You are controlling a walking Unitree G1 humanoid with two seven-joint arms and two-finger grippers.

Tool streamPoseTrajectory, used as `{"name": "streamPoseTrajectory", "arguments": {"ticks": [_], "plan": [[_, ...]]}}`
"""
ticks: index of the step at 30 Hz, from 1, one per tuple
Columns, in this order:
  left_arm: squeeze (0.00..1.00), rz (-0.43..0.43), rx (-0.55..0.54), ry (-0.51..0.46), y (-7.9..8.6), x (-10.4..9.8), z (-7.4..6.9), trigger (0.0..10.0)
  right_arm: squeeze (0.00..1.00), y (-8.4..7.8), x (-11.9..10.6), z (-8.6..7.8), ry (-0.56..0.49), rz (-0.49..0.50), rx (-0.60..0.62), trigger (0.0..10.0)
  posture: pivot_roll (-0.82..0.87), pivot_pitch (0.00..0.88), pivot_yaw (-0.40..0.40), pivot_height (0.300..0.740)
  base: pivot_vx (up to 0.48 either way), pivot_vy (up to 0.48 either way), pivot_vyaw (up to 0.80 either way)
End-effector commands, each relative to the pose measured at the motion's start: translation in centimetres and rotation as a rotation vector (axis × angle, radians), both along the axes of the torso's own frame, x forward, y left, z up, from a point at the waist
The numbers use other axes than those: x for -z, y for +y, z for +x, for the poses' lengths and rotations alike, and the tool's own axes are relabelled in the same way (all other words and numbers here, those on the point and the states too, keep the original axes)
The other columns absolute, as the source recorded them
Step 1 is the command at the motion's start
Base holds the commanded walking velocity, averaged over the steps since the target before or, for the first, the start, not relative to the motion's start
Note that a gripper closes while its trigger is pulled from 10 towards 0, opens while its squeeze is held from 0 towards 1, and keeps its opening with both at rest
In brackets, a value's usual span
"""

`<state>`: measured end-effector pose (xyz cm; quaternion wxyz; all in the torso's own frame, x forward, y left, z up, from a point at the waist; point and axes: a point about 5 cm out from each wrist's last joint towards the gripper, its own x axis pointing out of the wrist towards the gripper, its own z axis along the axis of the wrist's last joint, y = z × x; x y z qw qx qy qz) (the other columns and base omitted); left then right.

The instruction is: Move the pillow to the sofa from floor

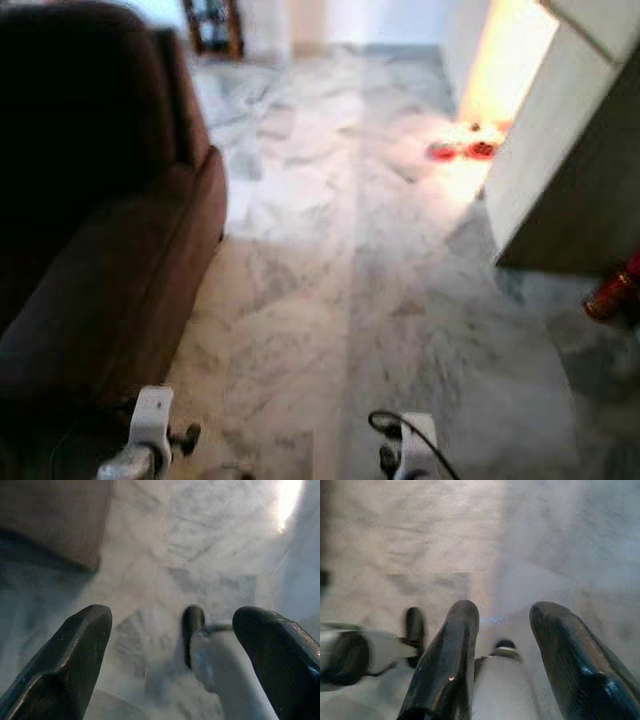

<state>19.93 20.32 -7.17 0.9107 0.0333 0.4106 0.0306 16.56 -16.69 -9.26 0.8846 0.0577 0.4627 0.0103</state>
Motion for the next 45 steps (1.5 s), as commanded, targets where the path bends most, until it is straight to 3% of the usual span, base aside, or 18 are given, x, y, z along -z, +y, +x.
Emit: {"name": "streamPoseTrajectory", "arguments": {"ticks": [1,12,30,40,45], "plan": [[0.0,0.0,0.004,0.001,-0.2,0.0,0.0,10.0,0.0,-0.5,0.2,-0.6,0.022,-0.011,0.002,10.0,-0.02,0.068,-0.008,0.719,0.0,0.0,0.8],[0.0,0.003,0.0,0.008,0.0,0.1,-0.1,10.0,0.0,-0.1,0.5,-1.2,0.052,-0.004,-0.011,10.0,-0.01,0.08,-0.008,0.719,0.0,0.0,0.12],[0.0,0.008,0.009,0.04,0.0,0.3,-0.5,10.0,0.0,-0.2,0.4,-0.9,0.038,-0.028,-0.015,10.0,-0.01,0.088,-0.006,0.719,0.0,0.0,0.23],[0.0,0.015,0.005,0.061,0.7,0.5,-1.0,10.0,0.0,-0.1,0.4,-0.9,0.035,-0.034,-0.027,10.0,-0.01,0.092,-0.007,0.719,0.0,0.0,0.75],[0.0,0.02,0.005,0.072,0.7,0.6,-1.2,10.0,0.0,-0.2,0.4,-0.9,0.03,-0.007,0.034,10.0,-0.01,0.093,-0.007,0.719,0.0,0.0,0.32]]}}
